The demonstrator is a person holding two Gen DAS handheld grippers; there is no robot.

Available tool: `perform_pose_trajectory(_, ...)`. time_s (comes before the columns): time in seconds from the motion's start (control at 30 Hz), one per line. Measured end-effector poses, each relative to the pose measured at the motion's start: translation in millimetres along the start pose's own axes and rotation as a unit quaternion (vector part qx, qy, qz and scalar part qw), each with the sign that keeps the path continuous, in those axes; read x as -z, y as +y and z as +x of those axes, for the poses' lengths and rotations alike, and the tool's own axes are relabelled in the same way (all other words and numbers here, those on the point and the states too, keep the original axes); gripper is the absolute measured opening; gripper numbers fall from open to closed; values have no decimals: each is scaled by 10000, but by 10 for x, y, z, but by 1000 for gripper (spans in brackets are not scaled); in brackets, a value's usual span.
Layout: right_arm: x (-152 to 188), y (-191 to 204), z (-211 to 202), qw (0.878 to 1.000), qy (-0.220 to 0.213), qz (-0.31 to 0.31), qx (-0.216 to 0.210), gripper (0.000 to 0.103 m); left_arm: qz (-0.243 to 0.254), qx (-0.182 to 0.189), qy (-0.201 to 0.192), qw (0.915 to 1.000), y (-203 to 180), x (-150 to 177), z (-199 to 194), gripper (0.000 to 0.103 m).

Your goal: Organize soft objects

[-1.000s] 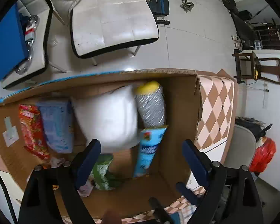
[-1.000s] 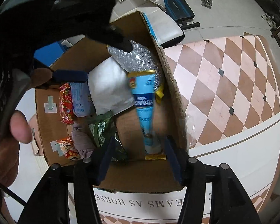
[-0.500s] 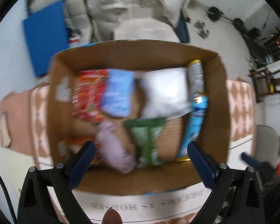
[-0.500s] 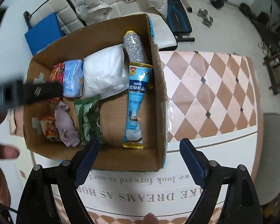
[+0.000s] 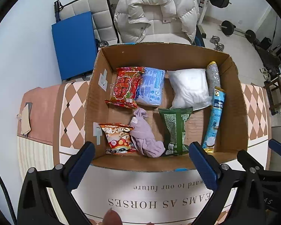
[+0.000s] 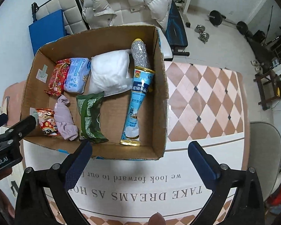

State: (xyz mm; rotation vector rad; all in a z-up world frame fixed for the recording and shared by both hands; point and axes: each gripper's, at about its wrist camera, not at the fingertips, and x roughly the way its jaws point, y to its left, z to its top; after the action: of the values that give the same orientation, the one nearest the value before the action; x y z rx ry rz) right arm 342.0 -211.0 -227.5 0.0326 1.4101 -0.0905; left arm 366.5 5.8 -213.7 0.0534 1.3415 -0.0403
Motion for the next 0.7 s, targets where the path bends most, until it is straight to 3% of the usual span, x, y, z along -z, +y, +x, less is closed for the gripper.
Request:
perform_pose_trajectory(0.1, 18, -7, -92, 10000, -61, 19, 23, 103, -53, 48, -50, 10000, -9, 32, -91, 102)
perform_pose_trajectory(0.33, 196, -52, -523, 9987, -483, 108, 137, 103, -27, -51, -573, 9983, -63, 293, -628, 102)
perform_pose_trajectory(0.7, 1037, -165, -1705, 9889, -1483, 70, 72, 103, -129, -120, -1344, 9908, -2, 1112, -1695, 102)
